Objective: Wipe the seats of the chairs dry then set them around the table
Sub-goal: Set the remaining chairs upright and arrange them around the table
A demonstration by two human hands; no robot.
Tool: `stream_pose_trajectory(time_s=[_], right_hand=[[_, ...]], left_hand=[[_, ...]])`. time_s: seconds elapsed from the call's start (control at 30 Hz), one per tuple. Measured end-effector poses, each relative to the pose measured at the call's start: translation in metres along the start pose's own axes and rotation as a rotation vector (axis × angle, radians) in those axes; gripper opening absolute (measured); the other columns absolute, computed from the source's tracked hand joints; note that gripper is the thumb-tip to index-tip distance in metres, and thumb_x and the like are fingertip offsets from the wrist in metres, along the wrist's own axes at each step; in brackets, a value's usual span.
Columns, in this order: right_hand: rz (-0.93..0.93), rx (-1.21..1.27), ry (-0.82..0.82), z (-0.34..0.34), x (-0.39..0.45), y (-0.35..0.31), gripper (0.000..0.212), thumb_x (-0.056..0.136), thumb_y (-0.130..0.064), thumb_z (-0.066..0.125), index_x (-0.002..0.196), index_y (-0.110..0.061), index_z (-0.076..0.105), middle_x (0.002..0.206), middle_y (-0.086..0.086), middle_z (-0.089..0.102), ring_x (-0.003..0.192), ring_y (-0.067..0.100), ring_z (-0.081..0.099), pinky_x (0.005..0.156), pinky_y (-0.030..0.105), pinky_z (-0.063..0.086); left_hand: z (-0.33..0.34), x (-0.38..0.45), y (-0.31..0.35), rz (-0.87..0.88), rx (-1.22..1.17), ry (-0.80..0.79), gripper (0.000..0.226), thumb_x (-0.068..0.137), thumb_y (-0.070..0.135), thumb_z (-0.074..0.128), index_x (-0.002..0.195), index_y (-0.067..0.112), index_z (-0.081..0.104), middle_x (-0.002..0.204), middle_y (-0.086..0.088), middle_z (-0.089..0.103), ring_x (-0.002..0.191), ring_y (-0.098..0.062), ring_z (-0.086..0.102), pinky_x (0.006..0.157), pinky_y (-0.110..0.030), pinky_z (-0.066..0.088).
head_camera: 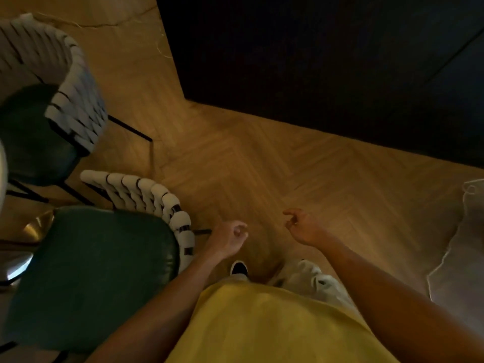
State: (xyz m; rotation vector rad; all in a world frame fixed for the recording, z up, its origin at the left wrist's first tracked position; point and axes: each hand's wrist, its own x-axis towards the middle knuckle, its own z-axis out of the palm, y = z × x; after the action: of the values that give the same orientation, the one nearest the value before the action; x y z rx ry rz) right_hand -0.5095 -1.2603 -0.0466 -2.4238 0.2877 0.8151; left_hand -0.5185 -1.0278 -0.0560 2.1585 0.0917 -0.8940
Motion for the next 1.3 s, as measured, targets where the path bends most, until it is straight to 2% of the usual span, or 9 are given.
stream_pose_trajectory(time_s=[0.23,0.4,0.57,0.67,0.73,0.8,0.93,1.1,1.3], right_hand=[[-0.122,-0.048,-0.115,-0.048,0.109,-0.041,0.037,0.098,-0.019,0.050,0.134,-0.012,0.052,0.123,0.013,0.061,0.110,0.024,0.059,0.073,0.017,0.033],[-0.237,-0.107,-0.214,-0.098,0.191,-0.072,0.040,0.096,-0.025,0.052,0.135,-0.017,0.051,0.133,0.010,0.056,0.109,0.020,0.058,0.091,0.029,0.046],[-0.400,-0.186,-0.315,-0.141,0.250,-0.119,0.033,0.097,-0.021,0.049,0.129,-0.014,0.056,0.110,0.006,0.062,0.075,0.009,0.054,0.067,0.022,0.046],[-0.471,-0.234,-0.400,-0.154,0.280,-0.156,0.033,0.098,-0.019,0.050,0.129,-0.012,0.055,0.111,0.004,0.060,0.088,0.011,0.058,0.076,0.020,0.046],[-0.493,-0.266,-0.435,-0.153,0.303,-0.182,0.037,0.096,-0.021,0.053,0.132,-0.013,0.054,0.126,0.004,0.058,0.113,0.020,0.056,0.092,0.028,0.044],[-0.502,-0.304,-0.463,-0.143,0.327,-0.208,0.039,0.094,-0.023,0.056,0.132,-0.014,0.054,0.130,0.004,0.057,0.120,0.023,0.054,0.099,0.034,0.044],[-0.561,-0.382,-0.515,-0.114,0.367,-0.277,0.040,0.093,-0.024,0.058,0.131,-0.015,0.055,0.131,0.004,0.058,0.120,0.022,0.055,0.100,0.031,0.043],[-0.628,-0.490,-0.560,-0.071,0.412,-0.371,0.040,0.095,-0.021,0.056,0.134,-0.013,0.052,0.133,0.006,0.058,0.121,0.022,0.054,0.099,0.029,0.043],[-0.703,-0.633,-0.652,-0.026,0.444,-0.478,0.036,0.094,-0.017,0.055,0.130,-0.010,0.056,0.131,0.008,0.058,0.120,0.020,0.054,0.097,0.025,0.041]], left_hand=[[-0.041,0.063,0.018,-0.131,-0.054,0.132,0.031,0.097,0.032,0.056,0.127,0.025,0.060,0.126,0.001,0.061,0.115,-0.016,0.057,0.091,-0.025,0.047],[-0.074,0.111,0.036,-0.237,-0.090,0.285,0.030,0.096,0.027,0.057,0.124,0.018,0.063,0.125,-0.002,0.064,0.116,-0.019,0.058,0.089,-0.022,0.043],[-0.096,0.136,0.060,-0.368,-0.273,0.476,0.013,0.093,0.025,0.062,0.103,0.019,0.068,0.100,0.001,0.068,0.101,-0.018,0.064,0.081,-0.027,0.051],[-0.115,0.145,0.068,-0.430,-0.399,0.557,0.017,0.094,0.027,0.061,0.109,0.021,0.066,0.097,0.005,0.064,0.088,-0.011,0.062,0.068,-0.021,0.053],[-0.130,0.148,0.068,-0.443,-0.438,0.608,0.020,0.094,0.028,0.060,0.111,0.021,0.066,0.102,0.005,0.066,0.094,-0.012,0.063,0.076,-0.021,0.051],[-0.145,0.152,0.063,-0.466,-0.517,0.652,0.025,0.095,0.027,0.059,0.119,0.021,0.064,0.111,0.003,0.066,0.106,-0.015,0.061,0.089,-0.027,0.049],[-0.181,0.163,0.040,-0.552,-0.573,0.775,0.027,0.097,0.025,0.056,0.124,0.022,0.061,0.121,0.003,0.062,0.113,-0.015,0.057,0.093,-0.030,0.046],[-0.238,0.182,-0.019,-0.672,-0.547,1.103,0.028,0.094,0.021,0.060,0.121,0.017,0.063,0.122,-0.002,0.064,0.107,-0.011,0.058,0.093,-0.030,0.049],[-0.304,0.169,-0.101,-1.055,-0.481,1.271,0.041,0.083,0.024,0.068,0.122,0.015,0.060,0.115,-0.018,0.061,0.109,-0.036,0.052,0.094,-0.048,0.046]])
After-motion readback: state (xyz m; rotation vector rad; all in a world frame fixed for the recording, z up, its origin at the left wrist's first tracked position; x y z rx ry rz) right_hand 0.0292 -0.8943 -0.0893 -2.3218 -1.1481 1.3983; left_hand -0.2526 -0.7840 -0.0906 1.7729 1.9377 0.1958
